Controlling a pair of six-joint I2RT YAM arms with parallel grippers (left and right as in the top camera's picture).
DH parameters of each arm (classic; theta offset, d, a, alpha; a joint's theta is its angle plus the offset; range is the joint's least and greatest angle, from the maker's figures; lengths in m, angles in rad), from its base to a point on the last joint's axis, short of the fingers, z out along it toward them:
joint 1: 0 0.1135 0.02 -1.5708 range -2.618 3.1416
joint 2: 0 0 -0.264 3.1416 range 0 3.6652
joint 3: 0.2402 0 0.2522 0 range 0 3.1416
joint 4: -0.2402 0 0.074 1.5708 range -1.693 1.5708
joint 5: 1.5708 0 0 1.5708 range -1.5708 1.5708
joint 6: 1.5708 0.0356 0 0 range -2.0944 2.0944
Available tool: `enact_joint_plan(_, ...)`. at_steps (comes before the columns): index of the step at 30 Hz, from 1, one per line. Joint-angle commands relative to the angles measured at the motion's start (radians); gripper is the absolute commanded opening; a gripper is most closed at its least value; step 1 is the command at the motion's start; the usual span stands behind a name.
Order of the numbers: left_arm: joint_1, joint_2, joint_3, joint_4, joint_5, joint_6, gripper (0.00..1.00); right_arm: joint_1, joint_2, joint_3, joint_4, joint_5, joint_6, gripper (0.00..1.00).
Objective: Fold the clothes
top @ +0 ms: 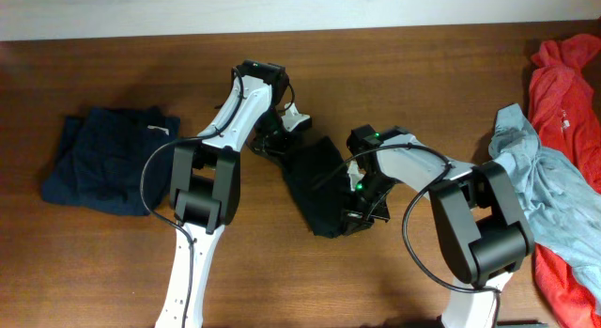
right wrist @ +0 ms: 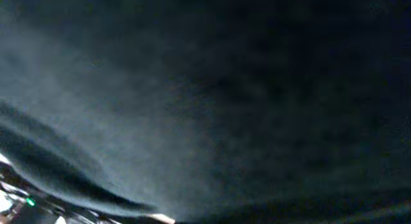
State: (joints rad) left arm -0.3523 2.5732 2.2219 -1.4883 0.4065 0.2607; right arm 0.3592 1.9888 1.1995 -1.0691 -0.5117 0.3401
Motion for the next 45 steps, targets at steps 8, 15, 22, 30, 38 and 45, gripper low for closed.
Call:
enact_joint_plan(8, 0.021, 0.056, -0.014, 0.011, -0.142, -0.014, 0.01, -0.140, -0.190, 0.019, 0.061, -0.108, -0.277, 0.04)
enact_joint_plan(15, 0.021, 0.056, -0.014, 0.011, -0.141, -0.014, 0.00, -0.215, -0.180, 0.014, 0.192, -0.099, -0.258, 0.04)
enact_joint_plan(22, 0.021, 0.056, -0.014, 0.011, -0.142, -0.026, 0.00, -0.191, -0.073, 0.008, 0.199, -0.034, -0.257, 0.04)
enact_joint_plan(30, 0.021, 0.056, -0.014, 0.011, -0.142, -0.025, 0.01, -0.193, 0.029, -0.015, 0.140, 0.198, -0.193, 0.04)
enact_joint_plan(38, 0.022, 0.056, -0.014, 0.010, -0.166, -0.025, 0.00, -0.254, 0.019, -0.013, 0.126, 0.396, -0.073, 0.04)
enact_joint_plan(45, 0.022, 0.056, 0.018, -0.008, -0.167, -0.052, 0.00, -0.288, -0.051, 0.050, 0.021, 0.279, -0.151, 0.04)
